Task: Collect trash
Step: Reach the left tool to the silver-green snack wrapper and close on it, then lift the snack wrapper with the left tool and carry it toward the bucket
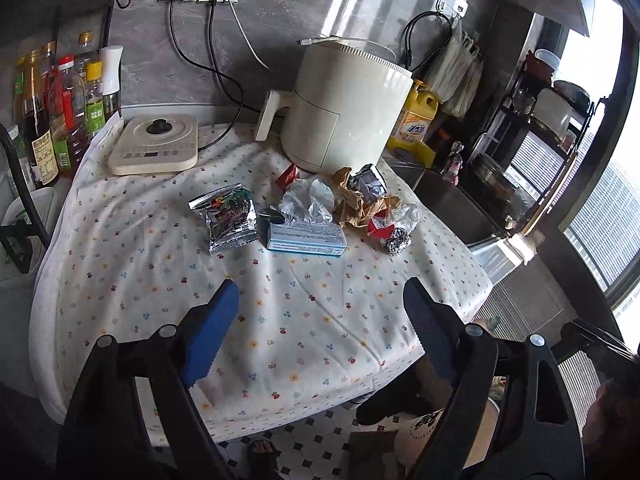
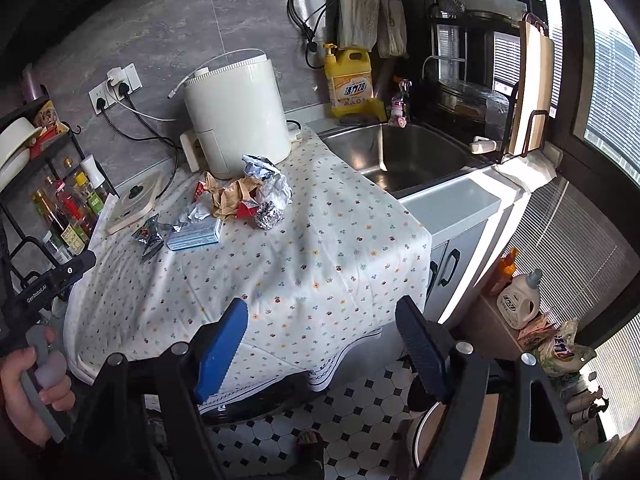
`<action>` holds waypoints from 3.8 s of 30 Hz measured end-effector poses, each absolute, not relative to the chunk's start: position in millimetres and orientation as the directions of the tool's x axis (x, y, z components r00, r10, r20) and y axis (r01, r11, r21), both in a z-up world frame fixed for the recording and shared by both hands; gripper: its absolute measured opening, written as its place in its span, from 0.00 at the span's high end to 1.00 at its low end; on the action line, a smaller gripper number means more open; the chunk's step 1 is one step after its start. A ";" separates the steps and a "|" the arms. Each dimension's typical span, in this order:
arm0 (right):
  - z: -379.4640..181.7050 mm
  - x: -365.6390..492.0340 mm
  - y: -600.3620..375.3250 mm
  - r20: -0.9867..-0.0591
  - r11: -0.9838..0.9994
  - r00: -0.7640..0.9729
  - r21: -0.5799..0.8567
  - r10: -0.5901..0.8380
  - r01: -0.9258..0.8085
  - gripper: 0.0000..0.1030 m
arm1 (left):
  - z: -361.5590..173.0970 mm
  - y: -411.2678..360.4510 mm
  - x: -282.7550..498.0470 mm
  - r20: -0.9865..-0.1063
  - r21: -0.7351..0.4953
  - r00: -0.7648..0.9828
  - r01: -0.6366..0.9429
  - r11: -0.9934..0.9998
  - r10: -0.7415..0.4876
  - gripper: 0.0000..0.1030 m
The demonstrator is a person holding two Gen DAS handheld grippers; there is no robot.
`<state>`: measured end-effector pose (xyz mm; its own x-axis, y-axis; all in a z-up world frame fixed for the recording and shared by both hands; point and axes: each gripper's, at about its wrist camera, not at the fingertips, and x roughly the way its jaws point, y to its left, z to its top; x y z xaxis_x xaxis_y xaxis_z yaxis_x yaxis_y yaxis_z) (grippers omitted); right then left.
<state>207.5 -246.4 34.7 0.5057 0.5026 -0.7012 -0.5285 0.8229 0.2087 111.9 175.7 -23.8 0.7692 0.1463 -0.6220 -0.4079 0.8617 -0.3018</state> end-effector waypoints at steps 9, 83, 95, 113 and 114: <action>37.1 234.4 -201.6 -0.706 0.811 0.494 0.198 0.508 -0.550 0.33 | -51.0 237.5 155.5 -0.667 -0.333 0.732 -0.462 0.822 0.141 0.26; 29.3 307.8 -75.8 -0.682 0.727 0.410 0.263 0.605 -0.635 0.83 | -66.5 305.7 176.2 -0.647 -0.405 0.757 -0.447 0.797 0.096 0.87; 10.9 320.1 -186.4 -0.721 0.864 0.506 0.270 0.474 -0.425 0.83 | -54.3 233.1 230.5 -0.623 -0.415 0.781 -0.275 0.867 -0.051 0.87; -73.5 290.5 -431.4 -0.842 0.939 0.421 0.275 0.338 -0.204 0.79 | -39.5 0.9 258.6 -0.637 -0.383 0.744 -0.080 0.920 -0.200 0.87; -81.9 288.5 -439.4 -0.851 0.940 0.403 0.277 0.337 -0.201 0.79 | -41.7 -11.7 257.1 -0.647 -0.374 0.735 -0.075 0.924 -0.202 0.87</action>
